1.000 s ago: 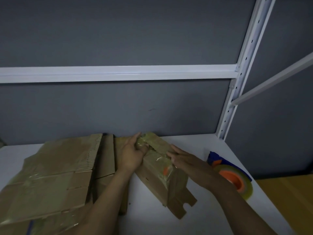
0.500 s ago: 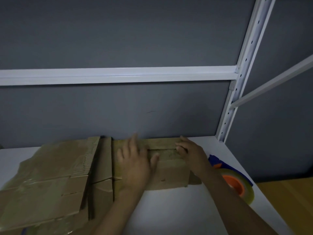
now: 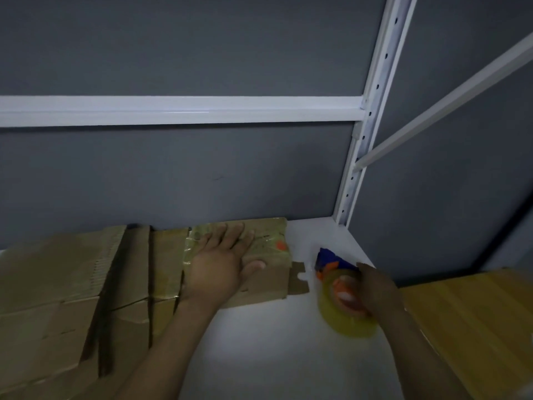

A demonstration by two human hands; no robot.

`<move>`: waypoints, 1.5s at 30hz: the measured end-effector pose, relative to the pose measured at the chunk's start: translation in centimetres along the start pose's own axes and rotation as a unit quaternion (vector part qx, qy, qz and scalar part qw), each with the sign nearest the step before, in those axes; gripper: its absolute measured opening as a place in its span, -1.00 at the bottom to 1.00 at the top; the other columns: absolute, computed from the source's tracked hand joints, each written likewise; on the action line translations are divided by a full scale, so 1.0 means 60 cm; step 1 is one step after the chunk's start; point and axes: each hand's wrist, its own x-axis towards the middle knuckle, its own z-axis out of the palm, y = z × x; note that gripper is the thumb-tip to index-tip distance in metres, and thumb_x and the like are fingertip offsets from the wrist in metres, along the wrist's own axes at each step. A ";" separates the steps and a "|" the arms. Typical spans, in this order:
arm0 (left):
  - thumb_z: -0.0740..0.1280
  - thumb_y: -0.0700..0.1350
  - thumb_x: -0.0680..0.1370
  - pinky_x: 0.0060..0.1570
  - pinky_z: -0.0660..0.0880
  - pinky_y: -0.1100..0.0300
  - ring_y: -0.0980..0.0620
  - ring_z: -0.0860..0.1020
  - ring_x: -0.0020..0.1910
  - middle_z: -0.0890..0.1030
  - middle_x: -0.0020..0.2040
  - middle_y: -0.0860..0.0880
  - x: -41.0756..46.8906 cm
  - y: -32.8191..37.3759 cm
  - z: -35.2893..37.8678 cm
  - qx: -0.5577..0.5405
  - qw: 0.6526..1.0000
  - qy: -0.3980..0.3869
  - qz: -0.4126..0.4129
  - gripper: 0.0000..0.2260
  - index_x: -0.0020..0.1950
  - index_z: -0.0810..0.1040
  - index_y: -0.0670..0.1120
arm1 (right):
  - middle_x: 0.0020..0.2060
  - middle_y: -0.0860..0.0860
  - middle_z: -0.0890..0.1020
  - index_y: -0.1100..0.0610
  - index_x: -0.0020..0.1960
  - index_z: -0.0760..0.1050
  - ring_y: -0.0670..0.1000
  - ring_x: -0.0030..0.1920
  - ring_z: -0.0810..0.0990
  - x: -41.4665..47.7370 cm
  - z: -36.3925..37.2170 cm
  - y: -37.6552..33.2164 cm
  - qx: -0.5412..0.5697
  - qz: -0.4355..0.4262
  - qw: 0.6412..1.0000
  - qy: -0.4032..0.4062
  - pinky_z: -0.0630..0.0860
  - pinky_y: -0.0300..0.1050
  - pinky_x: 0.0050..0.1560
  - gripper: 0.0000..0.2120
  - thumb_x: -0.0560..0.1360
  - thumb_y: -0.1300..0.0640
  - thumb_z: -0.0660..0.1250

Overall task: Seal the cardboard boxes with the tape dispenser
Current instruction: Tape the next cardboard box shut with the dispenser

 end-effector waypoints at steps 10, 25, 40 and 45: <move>-0.40 0.50 0.38 0.46 0.15 -0.01 -0.05 0.23 0.52 0.28 0.52 0.04 0.002 0.008 -0.008 -0.023 0.999 -0.040 -0.019 -0.06 0.50 0.32 0.05 | -0.20 -0.01 0.55 0.08 -0.05 0.44 -0.06 -0.22 0.52 -0.023 -0.019 -0.008 0.068 -0.100 0.992 0.025 0.49 -0.18 -0.21 -0.84 0.53 -0.01 0.30; -0.15 0.49 0.34 0.36 0.13 0.36 0.21 0.25 0.45 0.39 0.43 0.24 0.003 -0.004 -0.061 -0.268 0.957 -0.074 -0.082 -0.22 0.40 0.44 0.20 | -0.08 0.13 0.60 0.25 0.11 0.48 0.11 -0.22 0.61 0.009 -0.141 -0.218 0.117 -0.377 0.872 0.288 0.31 -0.30 -0.32 -0.56 0.45 -0.10 0.32; 0.28 -0.16 0.62 -0.51 0.37 0.28 0.10 0.40 -0.57 0.53 -0.51 -0.06 0.083 -0.039 -0.185 -0.622 0.728 0.086 -0.275 -0.66 -0.37 0.52 -0.17 | 0.16 -0.04 0.40 -0.06 0.36 0.29 -0.25 0.00 0.41 0.056 -0.156 -0.257 0.149 -0.454 0.875 0.076 0.30 -0.50 -0.10 -0.41 0.42 0.26 0.40; 0.33 -0.17 0.59 -0.49 0.40 0.27 0.14 0.44 -0.57 0.55 -0.54 0.00 0.086 -0.076 -0.185 -0.586 0.737 0.127 -0.311 -0.72 -0.33 0.57 -0.17 | 0.15 -0.11 0.31 -0.41 0.28 0.08 -0.23 0.06 0.41 0.072 -0.147 -0.262 0.171 -0.477 0.862 0.001 0.36 -0.51 -0.08 -0.25 0.47 0.30 0.34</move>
